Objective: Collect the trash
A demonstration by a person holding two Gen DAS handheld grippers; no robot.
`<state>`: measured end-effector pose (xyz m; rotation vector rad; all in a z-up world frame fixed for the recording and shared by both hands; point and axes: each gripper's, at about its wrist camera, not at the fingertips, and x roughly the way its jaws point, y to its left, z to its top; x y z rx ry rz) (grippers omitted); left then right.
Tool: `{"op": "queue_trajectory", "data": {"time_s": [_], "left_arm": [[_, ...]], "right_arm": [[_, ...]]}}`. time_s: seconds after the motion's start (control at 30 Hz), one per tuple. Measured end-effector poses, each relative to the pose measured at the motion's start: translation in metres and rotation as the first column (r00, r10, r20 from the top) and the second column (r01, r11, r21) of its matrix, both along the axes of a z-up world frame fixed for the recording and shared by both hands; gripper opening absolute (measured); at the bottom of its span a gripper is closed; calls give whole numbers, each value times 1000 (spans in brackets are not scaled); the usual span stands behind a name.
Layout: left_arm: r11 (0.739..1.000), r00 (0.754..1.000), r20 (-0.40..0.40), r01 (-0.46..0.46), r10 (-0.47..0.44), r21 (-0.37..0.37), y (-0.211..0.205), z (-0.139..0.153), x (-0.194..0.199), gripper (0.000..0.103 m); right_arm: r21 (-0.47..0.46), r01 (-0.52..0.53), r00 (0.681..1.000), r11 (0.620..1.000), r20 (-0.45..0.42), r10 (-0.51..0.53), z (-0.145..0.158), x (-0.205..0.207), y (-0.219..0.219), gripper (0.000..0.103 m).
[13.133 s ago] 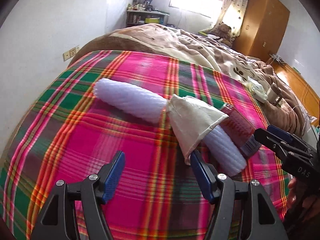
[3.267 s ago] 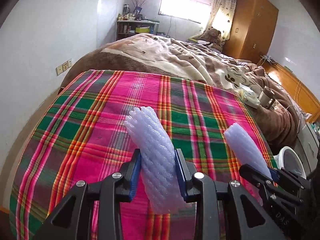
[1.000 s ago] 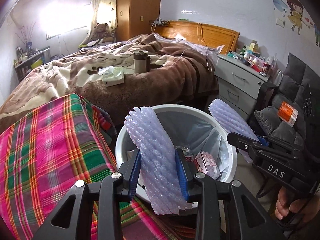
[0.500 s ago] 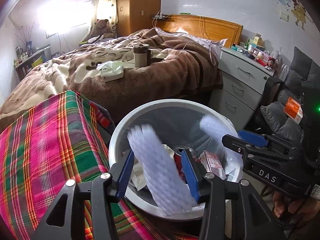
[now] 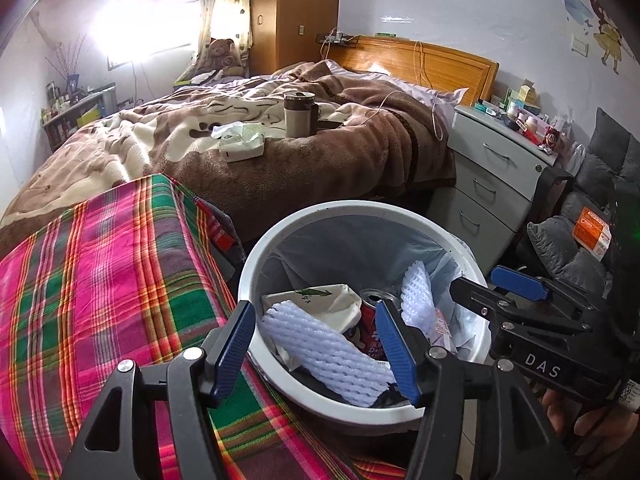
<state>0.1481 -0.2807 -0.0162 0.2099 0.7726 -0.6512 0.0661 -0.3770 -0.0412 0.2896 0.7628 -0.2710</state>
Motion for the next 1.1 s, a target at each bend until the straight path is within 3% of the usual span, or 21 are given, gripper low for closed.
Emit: {"op": "queue_trajectory", "data": {"time_s": [0.37,0.5,0.6,0.73,1.1], "left_arm": [[992,985,123,-118,121,-35,47,26,-47,62],[987,974,160,-151,158,-54,65,31,-68,62],[984,965,197,-172,175,-35,73,34,-84,62],[982,964,192,-170,182,-76,88,40,-100,62],[972,947,226,-213,229,-95,112,47,-139,63]], "right_arm": [[-39,-35,993,999,110,39,23,-37,34,62],[-54,-38,988,998,151,46,30,-50,43,71],[-56,-33,983,998,178,43,35,-59,49,71],[-71,-26,976,997,215,40,40,-72,59,71],[-112,-17,958,994,283,48,43,-97,85,71]]}}
